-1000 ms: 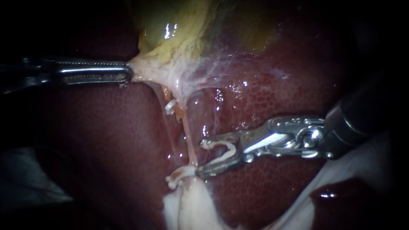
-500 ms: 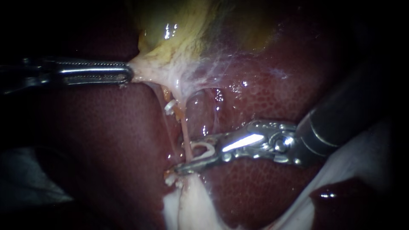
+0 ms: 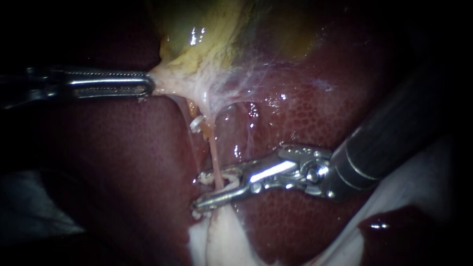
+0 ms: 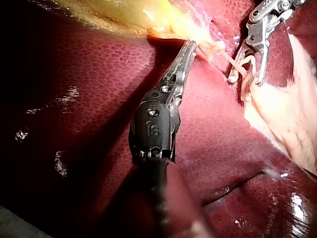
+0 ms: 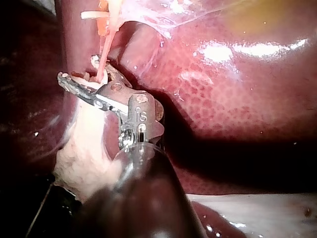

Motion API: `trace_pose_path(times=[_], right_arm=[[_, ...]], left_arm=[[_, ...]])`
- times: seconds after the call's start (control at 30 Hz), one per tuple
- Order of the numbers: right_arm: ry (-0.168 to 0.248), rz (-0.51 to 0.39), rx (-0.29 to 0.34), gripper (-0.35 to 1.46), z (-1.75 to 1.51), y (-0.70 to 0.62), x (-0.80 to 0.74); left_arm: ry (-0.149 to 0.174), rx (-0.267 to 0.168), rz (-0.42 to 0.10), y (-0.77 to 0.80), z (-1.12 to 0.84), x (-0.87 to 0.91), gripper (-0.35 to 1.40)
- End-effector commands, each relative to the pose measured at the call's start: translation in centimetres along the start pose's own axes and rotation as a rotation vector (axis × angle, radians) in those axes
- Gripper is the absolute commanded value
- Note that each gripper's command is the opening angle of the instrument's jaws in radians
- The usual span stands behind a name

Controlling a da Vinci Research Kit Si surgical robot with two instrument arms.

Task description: Clipping first clip right tube

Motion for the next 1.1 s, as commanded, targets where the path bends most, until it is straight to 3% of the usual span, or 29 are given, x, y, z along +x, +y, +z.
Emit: trace_pose_path(times=[0.03,0.37,0.67,0.83,0.93,1.1], right_arm=[[0.007,0.000,0.003,0.49,0.01,0.00,0.00],[0.019,-0.002,0.033,0.49,0.01,-0.01,0.01],[0.008,-0.028,0.204,0.45,0.01,-0.14,-0.01],[0.019,-0.035,0.290,0.45,0.05,-0.30,0.03],[0.020,-0.037,0.328,0.43,0.06,-0.39,0.07],[0.025,-0.036,0.334,0.41,0.07,-0.44,0.11]], left_arm=[[0.000,0.000,0.000,0.00,0.00,0.00,-0.35],[0.000,0.000,0.000,0.00,0.00,0.00,-0.35],[0.000,0.000,0.000,0.00,0.00,0.00,-0.35],[0.000,0.000,0.000,0.00,-0.01,0.00,-0.35],[0.000,0.000,0.000,0.00,-0.01,0.00,-0.35],[0.000,0.000,0.000,0.00,0.00,0.00,-0.35]])
